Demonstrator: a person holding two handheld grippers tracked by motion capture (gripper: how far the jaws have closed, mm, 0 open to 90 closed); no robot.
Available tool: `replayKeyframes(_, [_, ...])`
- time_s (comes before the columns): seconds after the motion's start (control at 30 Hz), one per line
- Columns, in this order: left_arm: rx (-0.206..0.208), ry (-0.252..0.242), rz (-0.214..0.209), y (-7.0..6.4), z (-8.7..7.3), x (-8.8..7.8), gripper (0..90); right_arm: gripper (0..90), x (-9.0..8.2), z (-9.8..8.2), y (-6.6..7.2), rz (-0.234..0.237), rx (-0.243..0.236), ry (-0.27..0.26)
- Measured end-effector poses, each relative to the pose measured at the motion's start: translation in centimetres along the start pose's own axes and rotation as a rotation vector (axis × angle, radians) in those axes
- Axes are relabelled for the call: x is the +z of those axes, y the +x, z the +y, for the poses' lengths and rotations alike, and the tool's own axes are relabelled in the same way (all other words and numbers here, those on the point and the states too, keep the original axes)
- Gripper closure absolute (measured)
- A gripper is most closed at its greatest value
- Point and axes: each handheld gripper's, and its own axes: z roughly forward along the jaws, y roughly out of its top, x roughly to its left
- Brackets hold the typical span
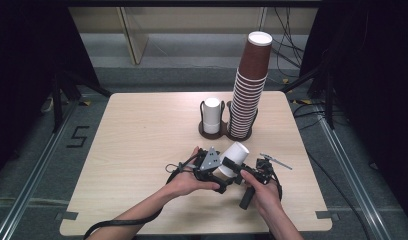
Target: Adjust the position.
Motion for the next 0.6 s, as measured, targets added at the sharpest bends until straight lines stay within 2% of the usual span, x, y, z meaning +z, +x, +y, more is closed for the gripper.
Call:
replayKeyframes(0.07, [0.003, 0.003, -0.005, 0.10, -0.04, 0.16, 3.2, 29.0, 0.01, -0.01, 0.01, 0.002, 0.000, 0.002])
replayKeyframes(0.1, [-0.004, 0.002, -0.002, 0.10, -0.11, 0.28, 4.1, 29.0, 0.00, -0.05, 0.15, 0.001, 0.021, 0.007])
replayKeyframes(0.13, [-0.006, 0.009, 0.000, 0.14, -0.13, 0.30, 4.9, 29.0, 0.03, -0.04, 0.04, 0.001, 0.000, 0.004])
replayKeyframes(0.2, [-0.009, 0.011, -0.010, 0.34, -0.25, 0.46, 6.5, 29.0, 0.04, -0.06, 0.05, 0.006, -0.006, 0.005])
replayKeyframes(0.27, [-0.020, 0.013, -0.005, 0.39, -0.30, 0.52, 8.6, 29.0, 0.03, -0.06, 0.19, 0.019, 0.003, 0.004])
replayKeyframes(0.3, [-0.024, 0.009, -0.010, 0.46, -0.33, 0.61, 9.0, 29.1, 0.00, -0.11, 0.44, 0.023, 0.036, 0.010])
replayKeyframes(0.5, [-0.031, 0.012, -0.013, 0.35, -0.31, 0.66, 12.4, 29.1, -0.03, -0.05, 0.34, 0.020, 0.009, 0.005])
replayKeyframes(0.57, [-0.035, 0.018, -0.013, 0.34, -0.28, 0.66, 12.8, 29.1, -0.01, -0.07, 0.35, 0.015, 0.012, 0.004])
replayKeyframes(0.6, [-0.034, 0.021, -0.012, 0.35, -0.27, 0.66, 13.0, 29.0, -0.01, -0.10, 0.44, 0.017, 0.032, 0.007])
